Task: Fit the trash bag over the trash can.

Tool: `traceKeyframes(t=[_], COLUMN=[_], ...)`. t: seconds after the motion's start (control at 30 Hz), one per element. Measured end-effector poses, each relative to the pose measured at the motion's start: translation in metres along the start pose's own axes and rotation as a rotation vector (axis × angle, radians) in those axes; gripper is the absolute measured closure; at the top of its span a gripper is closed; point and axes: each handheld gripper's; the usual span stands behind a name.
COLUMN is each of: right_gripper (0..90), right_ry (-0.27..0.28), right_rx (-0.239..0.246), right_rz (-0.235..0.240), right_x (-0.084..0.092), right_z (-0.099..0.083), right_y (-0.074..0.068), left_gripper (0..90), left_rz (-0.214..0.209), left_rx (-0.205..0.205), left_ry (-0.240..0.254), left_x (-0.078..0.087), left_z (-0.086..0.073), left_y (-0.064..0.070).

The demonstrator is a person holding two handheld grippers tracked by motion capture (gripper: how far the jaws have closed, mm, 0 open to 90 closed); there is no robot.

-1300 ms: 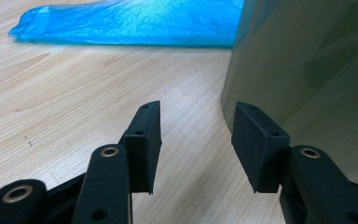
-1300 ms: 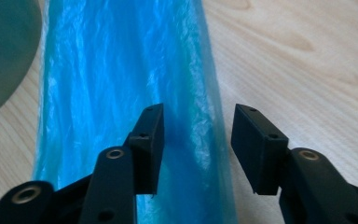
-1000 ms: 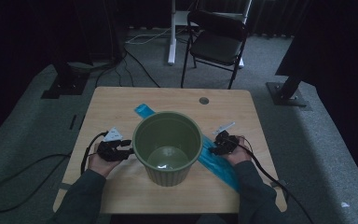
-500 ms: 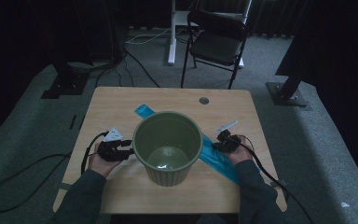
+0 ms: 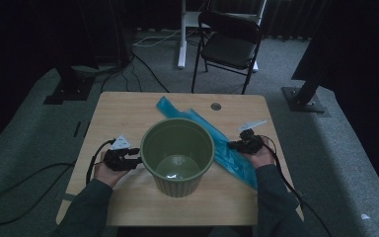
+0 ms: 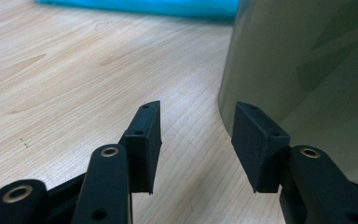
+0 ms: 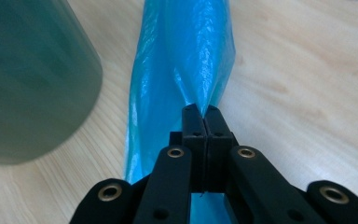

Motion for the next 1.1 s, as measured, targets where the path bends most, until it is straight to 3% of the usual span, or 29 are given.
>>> traceKeyframes(t=[0.63, 1.1], right_gripper=[89.7, 89.6], right_ry=[0.085, 0.142], right_rx=[0.079, 0.104], right_rz=[0.022, 0.053], right_x=[0.044, 0.063], right_z=[0.056, 0.081], right_y=[-0.016, -0.025], left_gripper=[52.3, 52.4], left_rz=[-0.009, -0.022], left_rx=[-0.004, -0.034], left_ry=[-0.001, -0.002], left_x=[0.002, 0.005], left_z=[0.000, 0.000], left_y=[0.001, 0.008])
Point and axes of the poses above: each handheld gripper's, and its own axes: x roughly backward along the jaws, z roughly out of its top, y roughly to its right, and after that the axes turned 13 degrees about z, right-handed
